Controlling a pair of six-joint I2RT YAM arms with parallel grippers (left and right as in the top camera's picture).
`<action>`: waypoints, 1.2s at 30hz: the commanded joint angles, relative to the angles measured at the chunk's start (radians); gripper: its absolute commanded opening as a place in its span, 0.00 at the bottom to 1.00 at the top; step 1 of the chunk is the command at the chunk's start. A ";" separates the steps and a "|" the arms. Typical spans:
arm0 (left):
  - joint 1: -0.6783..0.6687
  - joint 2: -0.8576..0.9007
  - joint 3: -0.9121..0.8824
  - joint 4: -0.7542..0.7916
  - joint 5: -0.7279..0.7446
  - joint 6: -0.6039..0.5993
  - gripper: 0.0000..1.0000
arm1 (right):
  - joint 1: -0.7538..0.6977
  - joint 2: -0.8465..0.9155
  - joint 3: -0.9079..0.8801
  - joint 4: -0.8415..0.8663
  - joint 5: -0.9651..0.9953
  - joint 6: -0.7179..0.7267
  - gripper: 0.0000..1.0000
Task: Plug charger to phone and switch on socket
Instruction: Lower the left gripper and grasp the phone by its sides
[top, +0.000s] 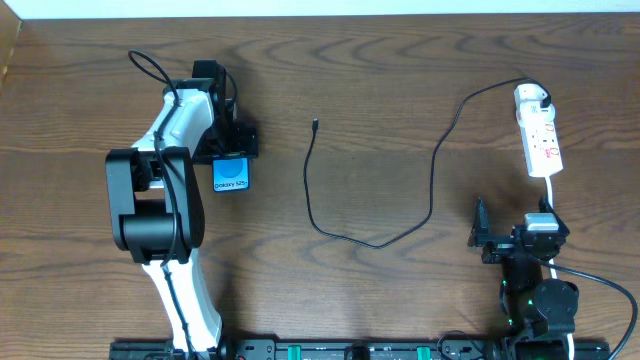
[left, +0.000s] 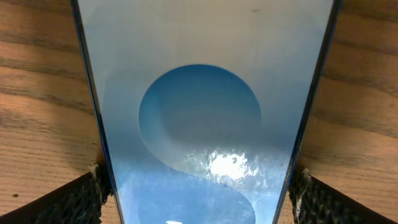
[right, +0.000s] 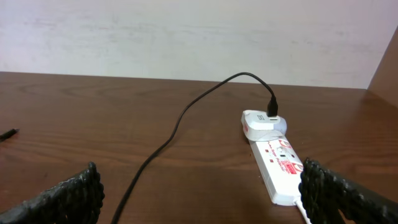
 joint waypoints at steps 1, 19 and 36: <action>0.002 0.023 -0.034 0.010 0.014 -0.002 0.94 | 0.005 -0.006 -0.002 -0.003 0.002 -0.012 0.99; 0.002 0.022 -0.045 0.034 0.013 -0.002 0.76 | 0.005 -0.006 -0.002 -0.003 0.002 -0.012 0.99; 0.002 -0.077 0.000 -0.009 0.021 -0.007 0.74 | 0.005 -0.006 -0.002 -0.003 0.002 -0.012 0.99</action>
